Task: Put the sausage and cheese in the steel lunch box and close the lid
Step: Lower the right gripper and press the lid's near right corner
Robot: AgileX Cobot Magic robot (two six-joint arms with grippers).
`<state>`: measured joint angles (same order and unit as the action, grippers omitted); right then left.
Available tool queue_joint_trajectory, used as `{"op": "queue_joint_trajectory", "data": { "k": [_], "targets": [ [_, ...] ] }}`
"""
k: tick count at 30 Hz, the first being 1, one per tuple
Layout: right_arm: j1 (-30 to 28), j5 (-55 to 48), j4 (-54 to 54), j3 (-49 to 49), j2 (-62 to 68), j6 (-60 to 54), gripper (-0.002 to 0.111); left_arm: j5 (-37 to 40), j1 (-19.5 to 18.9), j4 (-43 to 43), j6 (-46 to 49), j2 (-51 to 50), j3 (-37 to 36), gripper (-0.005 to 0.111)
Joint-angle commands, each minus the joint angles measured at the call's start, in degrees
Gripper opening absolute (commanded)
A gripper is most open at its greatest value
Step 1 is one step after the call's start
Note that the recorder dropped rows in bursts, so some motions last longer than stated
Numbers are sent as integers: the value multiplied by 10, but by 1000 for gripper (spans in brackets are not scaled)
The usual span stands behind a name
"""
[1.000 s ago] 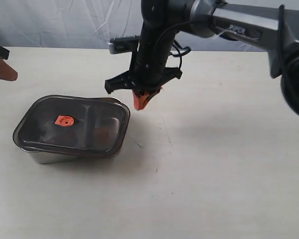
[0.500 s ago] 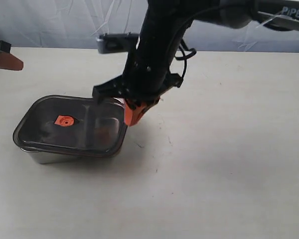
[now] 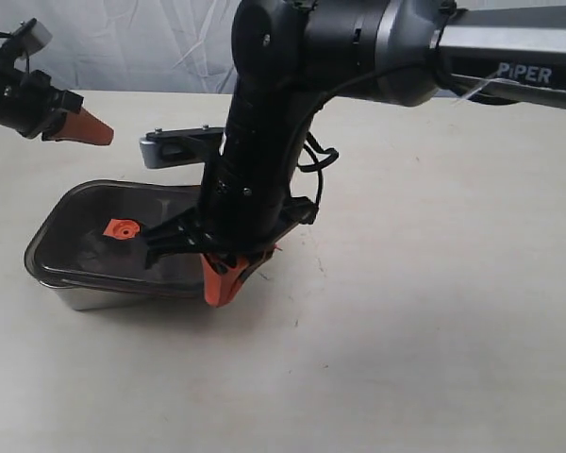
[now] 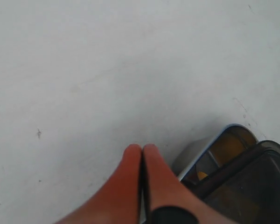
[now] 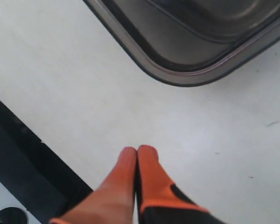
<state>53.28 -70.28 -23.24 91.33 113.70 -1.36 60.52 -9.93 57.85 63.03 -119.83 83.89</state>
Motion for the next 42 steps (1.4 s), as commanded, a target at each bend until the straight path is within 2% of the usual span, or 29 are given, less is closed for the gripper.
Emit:
{"op": "queue_joint_trajectory", "data": {
  "k": [1,15,25,34,42],
  "targets": [
    [0,3,0,-3,12,-1,0,-12,6,-4,4,-2,5,0],
    [0,3,0,-31,29,-6,0,1,9,-47,-13,-2,5,0],
    [0,42,-4,-31,52,-17,0,14,9,-67,-15,-2,4,0],
    [0,53,-8,-30,67,-20,0,52,22,-109,-31,-2,4,0],
    [0,97,-7,-30,67,-20,0,52,28,-161,-67,-2,4,0]
  ]
}}
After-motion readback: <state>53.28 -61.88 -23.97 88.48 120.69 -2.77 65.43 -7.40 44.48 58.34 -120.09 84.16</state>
